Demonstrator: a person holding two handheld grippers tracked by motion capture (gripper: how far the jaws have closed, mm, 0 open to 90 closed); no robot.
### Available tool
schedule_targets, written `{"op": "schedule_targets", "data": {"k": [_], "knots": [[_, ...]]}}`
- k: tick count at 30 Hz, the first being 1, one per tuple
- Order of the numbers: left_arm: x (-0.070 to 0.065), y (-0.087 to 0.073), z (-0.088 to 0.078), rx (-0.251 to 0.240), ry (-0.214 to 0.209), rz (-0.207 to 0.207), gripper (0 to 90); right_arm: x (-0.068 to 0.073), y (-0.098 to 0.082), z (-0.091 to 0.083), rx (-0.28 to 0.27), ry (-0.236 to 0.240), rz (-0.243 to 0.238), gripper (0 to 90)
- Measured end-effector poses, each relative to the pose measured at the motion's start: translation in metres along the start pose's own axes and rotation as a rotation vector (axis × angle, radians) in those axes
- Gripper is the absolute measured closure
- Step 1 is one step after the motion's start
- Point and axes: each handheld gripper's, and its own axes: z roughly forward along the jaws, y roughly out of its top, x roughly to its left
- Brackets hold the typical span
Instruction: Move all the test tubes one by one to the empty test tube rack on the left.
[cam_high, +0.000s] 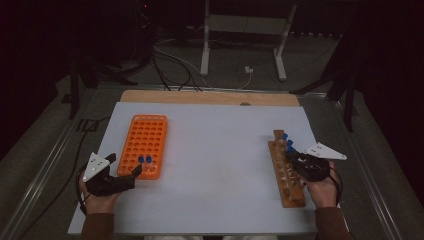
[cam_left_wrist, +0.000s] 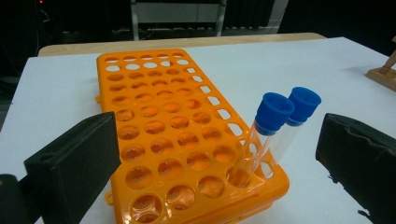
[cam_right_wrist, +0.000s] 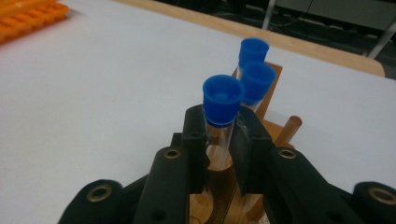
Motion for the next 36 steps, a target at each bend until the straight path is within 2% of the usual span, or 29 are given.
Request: {"op": "schedule_targets", "data": {"k": [9, 25, 31, 36], "knots": [[-0.002, 0.0, 0.0, 0.003, 0.001, 0.013, 0.6, 0.002, 0.011, -0.011, -0.017, -0.003, -0.003, 76.9], [-0.002, 0.001, 0.0, 0.0, -0.008, 0.005, 0.5, -0.001, 0.029, -0.033, -0.07, -0.007, -0.01, 76.9], [-0.002, 0.002, -0.001, -0.007, -0.012, 0.002, 0.6, 0.002, 0.037, -0.041, -0.102, -0.01, -0.017, 76.8], [-0.002, 0.003, -0.001, -0.013, -0.015, -0.004, 0.6, 0.008, 0.042, -0.043, -0.121, 0.009, -0.026, 76.8]]}}
